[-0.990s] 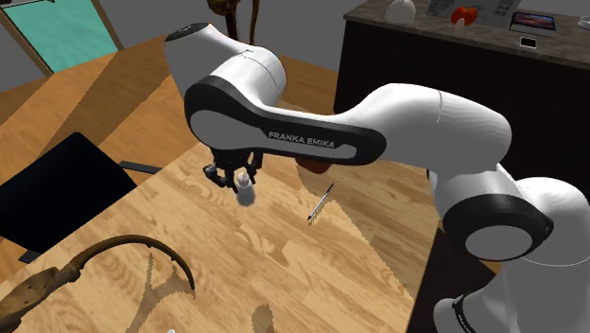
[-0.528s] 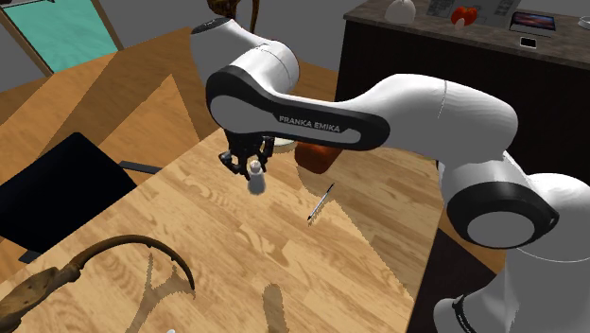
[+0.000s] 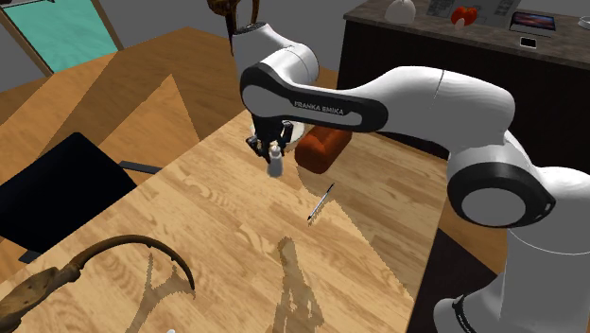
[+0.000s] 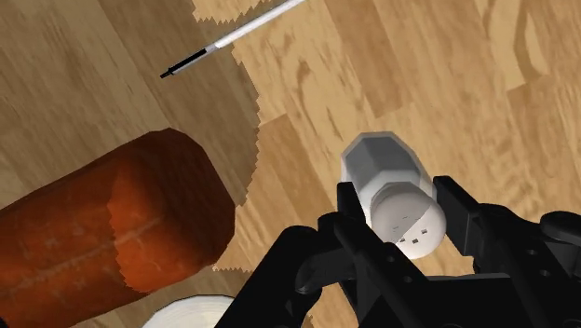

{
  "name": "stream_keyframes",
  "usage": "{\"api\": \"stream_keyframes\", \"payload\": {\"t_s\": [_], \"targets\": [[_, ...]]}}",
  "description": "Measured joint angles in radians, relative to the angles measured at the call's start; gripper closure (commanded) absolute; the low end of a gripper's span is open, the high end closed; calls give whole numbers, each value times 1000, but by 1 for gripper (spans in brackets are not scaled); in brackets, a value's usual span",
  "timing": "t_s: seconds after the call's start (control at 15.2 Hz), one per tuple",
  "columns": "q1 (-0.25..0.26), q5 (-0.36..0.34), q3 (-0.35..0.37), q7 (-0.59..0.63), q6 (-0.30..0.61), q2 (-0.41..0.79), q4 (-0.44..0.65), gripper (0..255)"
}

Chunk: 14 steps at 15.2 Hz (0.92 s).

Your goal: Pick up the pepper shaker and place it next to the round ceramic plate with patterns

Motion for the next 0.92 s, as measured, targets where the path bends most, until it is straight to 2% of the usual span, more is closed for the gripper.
{"api": "stream_keyframes", "payload": {"t_s": [0.4,0.66,0.92], "targets": [[-83,-4,-29,-107,45,33,-9,255],[-116,-15,-49,-166,50,102,57,255],[-134,-15,-52,-176,105,100,0,255]]}}
